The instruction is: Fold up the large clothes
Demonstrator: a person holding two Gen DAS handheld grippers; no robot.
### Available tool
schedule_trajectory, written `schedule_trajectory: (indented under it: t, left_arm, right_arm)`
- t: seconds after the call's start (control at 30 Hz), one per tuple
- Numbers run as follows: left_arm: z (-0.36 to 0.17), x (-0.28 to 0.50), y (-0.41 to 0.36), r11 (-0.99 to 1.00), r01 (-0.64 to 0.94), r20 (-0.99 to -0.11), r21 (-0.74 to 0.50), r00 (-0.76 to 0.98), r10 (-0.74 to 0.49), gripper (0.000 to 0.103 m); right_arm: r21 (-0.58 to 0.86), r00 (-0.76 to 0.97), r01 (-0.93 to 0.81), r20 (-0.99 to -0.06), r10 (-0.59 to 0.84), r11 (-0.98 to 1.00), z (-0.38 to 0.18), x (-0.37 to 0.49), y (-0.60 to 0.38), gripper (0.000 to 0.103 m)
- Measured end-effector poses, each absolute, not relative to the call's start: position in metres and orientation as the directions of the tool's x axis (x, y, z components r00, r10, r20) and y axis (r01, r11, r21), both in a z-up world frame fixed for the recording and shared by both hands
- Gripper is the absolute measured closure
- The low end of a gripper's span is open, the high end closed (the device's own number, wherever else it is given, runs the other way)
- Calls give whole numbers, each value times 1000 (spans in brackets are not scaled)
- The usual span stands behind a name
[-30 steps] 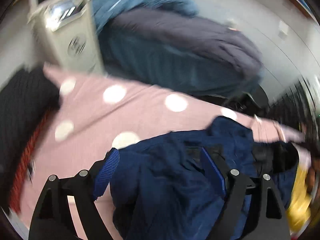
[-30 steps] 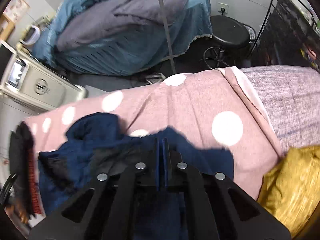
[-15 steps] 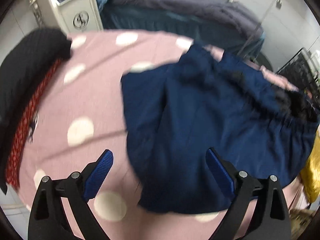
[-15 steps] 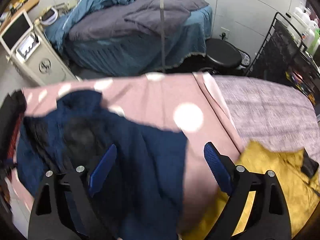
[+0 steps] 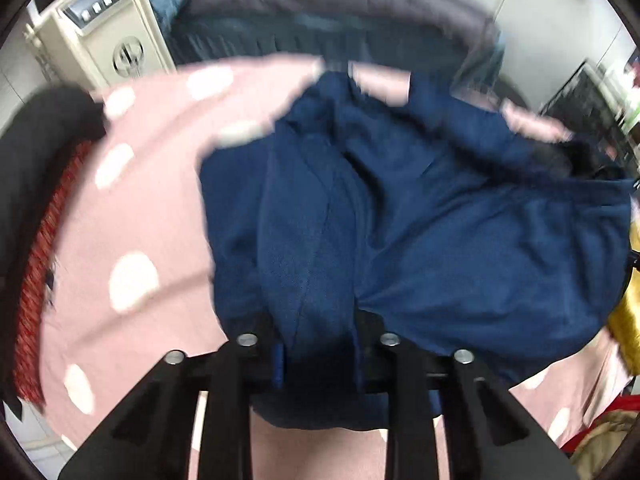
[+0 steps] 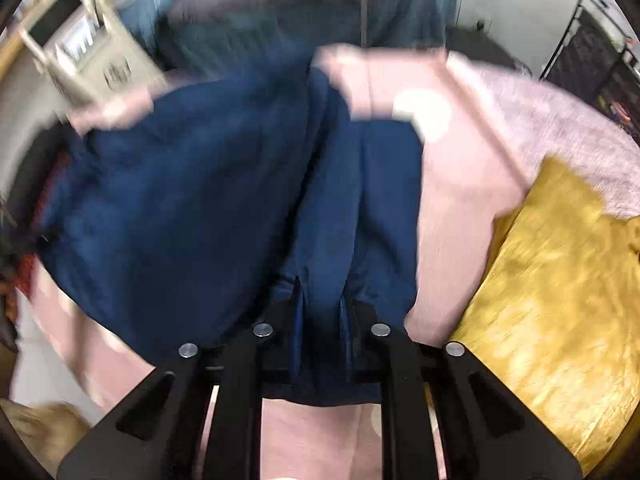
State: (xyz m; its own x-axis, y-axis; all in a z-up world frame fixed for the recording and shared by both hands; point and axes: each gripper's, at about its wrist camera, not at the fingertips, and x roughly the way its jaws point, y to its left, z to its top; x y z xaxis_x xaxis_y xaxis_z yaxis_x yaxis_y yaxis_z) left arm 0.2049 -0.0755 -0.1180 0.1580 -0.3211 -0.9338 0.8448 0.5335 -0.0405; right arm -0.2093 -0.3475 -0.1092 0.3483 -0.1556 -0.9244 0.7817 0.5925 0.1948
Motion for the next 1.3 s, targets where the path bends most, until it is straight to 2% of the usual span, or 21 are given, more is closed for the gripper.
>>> schedule_trajectory:
  t: [0.1, 0.17, 0.2, 0.3, 0.37, 0.43, 0.47, 0.5, 0.53, 0.57, 0.73, 0.83, 0.87, 0.9, 0.97, 1.03, 1.07, 1.1, 1.27, 1.3]
  left_arm:
    - [-73, 230, -75, 565, 825, -891, -6, 251, -377, 83]
    - [-61, 253, -77, 617, 785, -883, -63, 244, -402, 83]
    - [-62, 273, -76, 665, 735, -881, -131, 221, -418, 83]
    - [-101, 308, -82, 740, 643, -917, -197, 145, -371, 83]
    - [-158, 325, -87, 795, 564, -958, -223, 23, -285, 82]
    - [-184, 325, -91, 792, 572, -969, -213, -24, -244, 73]
    - [-184, 323, -92, 789, 583, -971, -193, 0, -238, 60]
    - [-182, 323, -92, 800, 579, -976, -158, 33, -217, 35]
    - [-177, 325, -88, 819, 563, -980, -114, 72, -186, 25]
    - [-173, 327, -84, 824, 554, -978, -116, 82, -192, 21]
    - [-132, 322, -54, 799, 551, -937, -240, 82, -339, 21]
    - [-110, 313, -46, 790, 576, -919, -211, 159, -361, 14]
    - [-108, 312, -47, 789, 584, -919, -191, 176, -352, 14]
    - [-108, 307, -48, 790, 592, -924, -158, 194, -331, 14]
    - [-106, 310, -51, 791, 593, -920, -148, 210, -330, 14]
    - [-106, 306, -57, 772, 605, -908, -195, 186, -375, 8]
    - [-108, 309, -61, 768, 611, -910, -192, 184, -373, 7]
    - [-109, 311, -66, 764, 620, -914, -177, 185, -362, 7]
    - [-136, 310, -108, 748, 655, -945, -106, 167, -280, 7]
    - [-145, 308, -116, 751, 654, -953, -92, 160, -257, 8]
  right_arm:
    - [272, 447, 788, -870, -208, 553, -56, -223, -364, 89]
    - [280, 473, 787, -846, -247, 550, -35, -223, -371, 90]
    - [281, 475, 788, -843, -251, 547, -32, -221, -375, 90]
    - [205, 372, 824, -899, -231, 529, -71, -212, -389, 90]
    - [234, 315, 868, -941, -122, 438, -121, -215, -404, 89]
    - [228, 255, 904, -966, -29, 362, -164, -218, -409, 89]
    - [210, 240, 910, -970, -41, 358, -171, -216, -406, 89]
    - [191, 230, 907, -971, -62, 375, -171, -212, -402, 88]
    - [166, 214, 901, -974, -80, 400, -170, -208, -398, 88]
    - [140, 196, 893, -977, -90, 429, -168, -204, -394, 87]
    - [183, 256, 880, -960, -111, 438, -140, -220, -390, 87]
    - [185, 249, 889, -963, -103, 420, -146, -222, -387, 87]
    - [183, 239, 891, -967, -88, 415, -153, -222, -387, 81]
    - [163, 208, 904, -975, -75, 396, -161, -223, -389, 69]
    - [188, 240, 923, -963, -120, 335, -147, -234, -387, 62]
    - [227, 296, 921, -936, -191, 317, -127, -234, -390, 53]
    - [228, 317, 913, -919, -236, 338, -114, -227, -394, 40]
    - [230, 329, 905, -912, -244, 359, -109, -220, -399, 36]
    - [200, 301, 897, -930, -211, 395, -124, -182, -433, 36]
    - [213, 298, 896, -939, -170, 390, -138, -174, -439, 47]
